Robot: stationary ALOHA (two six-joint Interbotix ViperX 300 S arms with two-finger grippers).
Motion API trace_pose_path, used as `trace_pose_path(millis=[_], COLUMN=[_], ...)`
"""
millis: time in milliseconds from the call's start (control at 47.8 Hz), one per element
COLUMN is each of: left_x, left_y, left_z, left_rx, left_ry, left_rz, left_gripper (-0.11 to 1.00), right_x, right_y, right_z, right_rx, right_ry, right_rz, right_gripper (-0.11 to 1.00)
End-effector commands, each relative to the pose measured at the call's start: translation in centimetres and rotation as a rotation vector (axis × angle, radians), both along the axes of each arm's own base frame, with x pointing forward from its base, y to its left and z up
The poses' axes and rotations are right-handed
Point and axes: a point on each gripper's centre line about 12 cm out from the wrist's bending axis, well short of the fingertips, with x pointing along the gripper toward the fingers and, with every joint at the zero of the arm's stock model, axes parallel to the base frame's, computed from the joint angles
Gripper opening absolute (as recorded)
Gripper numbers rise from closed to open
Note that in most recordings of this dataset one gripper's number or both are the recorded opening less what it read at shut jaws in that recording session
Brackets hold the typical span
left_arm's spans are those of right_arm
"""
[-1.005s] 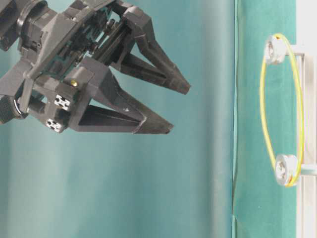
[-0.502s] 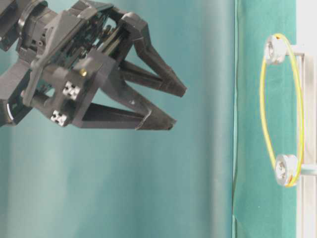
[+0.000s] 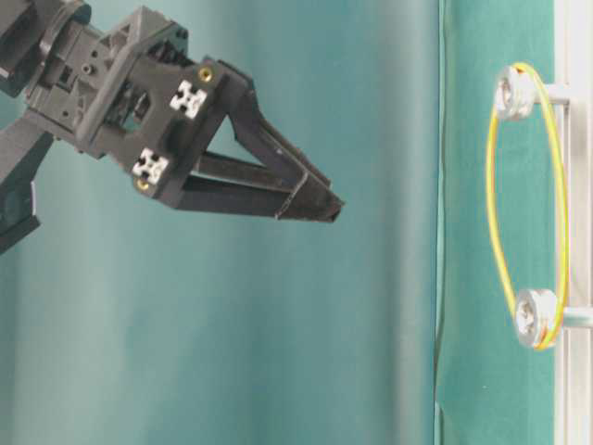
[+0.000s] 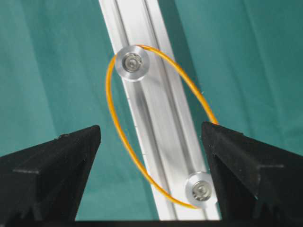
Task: Hook the rubber onto the shaft.
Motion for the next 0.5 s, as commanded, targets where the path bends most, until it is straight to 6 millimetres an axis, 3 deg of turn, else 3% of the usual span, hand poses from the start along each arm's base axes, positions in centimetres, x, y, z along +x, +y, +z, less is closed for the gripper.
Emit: trace_pose_path(millis=[0, 293, 481], left_x=[0.3, 0.3, 0.3], left_y=[0.0, 0.0, 0.0], left_z=[1.3, 1.3, 1.3], left_rx=[0.001, 0.001, 0.001], left_ry=[-0.032, -0.032, -0.032], left_rz=[-0.001, -0.001, -0.001], left_gripper=[0.00, 0.00, 0.00], right_x=[-0.3, -0.5, -2.0], right_y=[0.0, 0.0, -0.2], right_z=[1.7, 2.0, 2.5], right_rx=[-0.011, -0.019, -0.027], right_ry=[-0.043, -0.048, -0.057], right_rz=[0.017, 0.028, 0.031], right_gripper=[0.90, 0.90, 0.86])
